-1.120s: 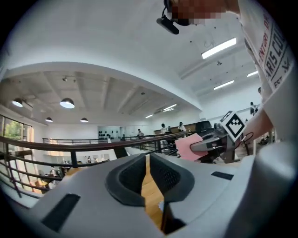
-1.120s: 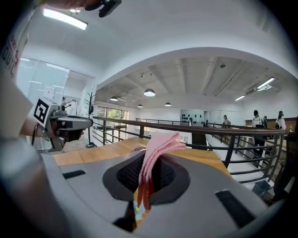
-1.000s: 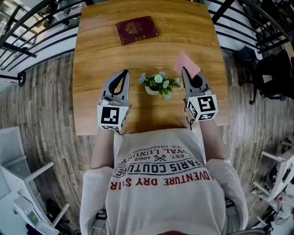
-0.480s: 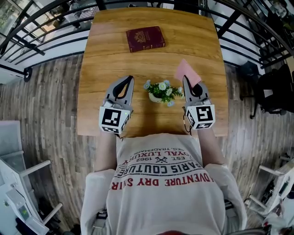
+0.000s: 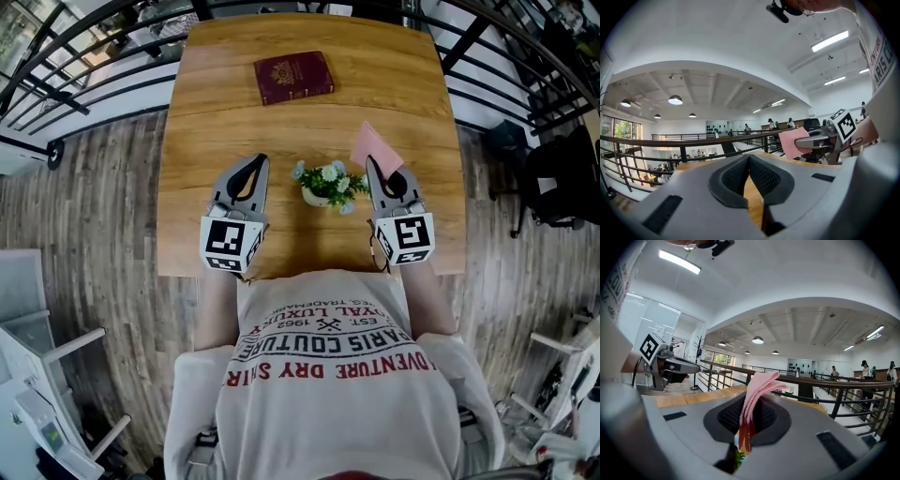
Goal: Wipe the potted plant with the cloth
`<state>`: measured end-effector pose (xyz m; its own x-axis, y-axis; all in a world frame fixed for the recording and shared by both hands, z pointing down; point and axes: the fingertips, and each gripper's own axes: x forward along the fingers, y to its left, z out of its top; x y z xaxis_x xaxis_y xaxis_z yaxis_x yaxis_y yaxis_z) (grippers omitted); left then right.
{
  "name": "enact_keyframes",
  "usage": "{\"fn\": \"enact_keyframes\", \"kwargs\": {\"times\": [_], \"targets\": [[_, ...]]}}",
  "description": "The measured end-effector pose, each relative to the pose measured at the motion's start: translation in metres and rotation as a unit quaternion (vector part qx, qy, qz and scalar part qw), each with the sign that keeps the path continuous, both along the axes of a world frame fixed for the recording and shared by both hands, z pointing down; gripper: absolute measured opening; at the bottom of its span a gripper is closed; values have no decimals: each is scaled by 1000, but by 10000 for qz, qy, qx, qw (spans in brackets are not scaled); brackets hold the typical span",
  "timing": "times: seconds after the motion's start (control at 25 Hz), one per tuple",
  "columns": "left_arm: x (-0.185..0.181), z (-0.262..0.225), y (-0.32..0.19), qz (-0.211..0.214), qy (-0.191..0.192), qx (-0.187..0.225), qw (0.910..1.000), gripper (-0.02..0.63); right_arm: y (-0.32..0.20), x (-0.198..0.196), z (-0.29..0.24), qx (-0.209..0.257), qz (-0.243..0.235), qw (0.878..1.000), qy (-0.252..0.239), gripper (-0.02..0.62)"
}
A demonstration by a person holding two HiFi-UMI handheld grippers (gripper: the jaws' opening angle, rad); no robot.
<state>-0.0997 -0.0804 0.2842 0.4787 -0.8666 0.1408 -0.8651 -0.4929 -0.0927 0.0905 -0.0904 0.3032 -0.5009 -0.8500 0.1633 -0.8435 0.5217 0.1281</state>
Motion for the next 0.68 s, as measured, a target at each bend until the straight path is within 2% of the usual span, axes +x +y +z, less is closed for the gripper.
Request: {"fn": "enact_keyframes", "kwargs": {"times": [0.2,0.4,0.68], "targets": [[-7,0,-2,-120,156,-71,9998,17,2,-5,1,-17,-59,9999,-84,35],[-10,5,-2,-186,56,-140,9997,17,5,-7,1,-66,-140,9996,-223,35],[-7,10,-4,-172,-40,-257,9995,17,3,-7,6,-125,-83,9998,-157,35]]}}
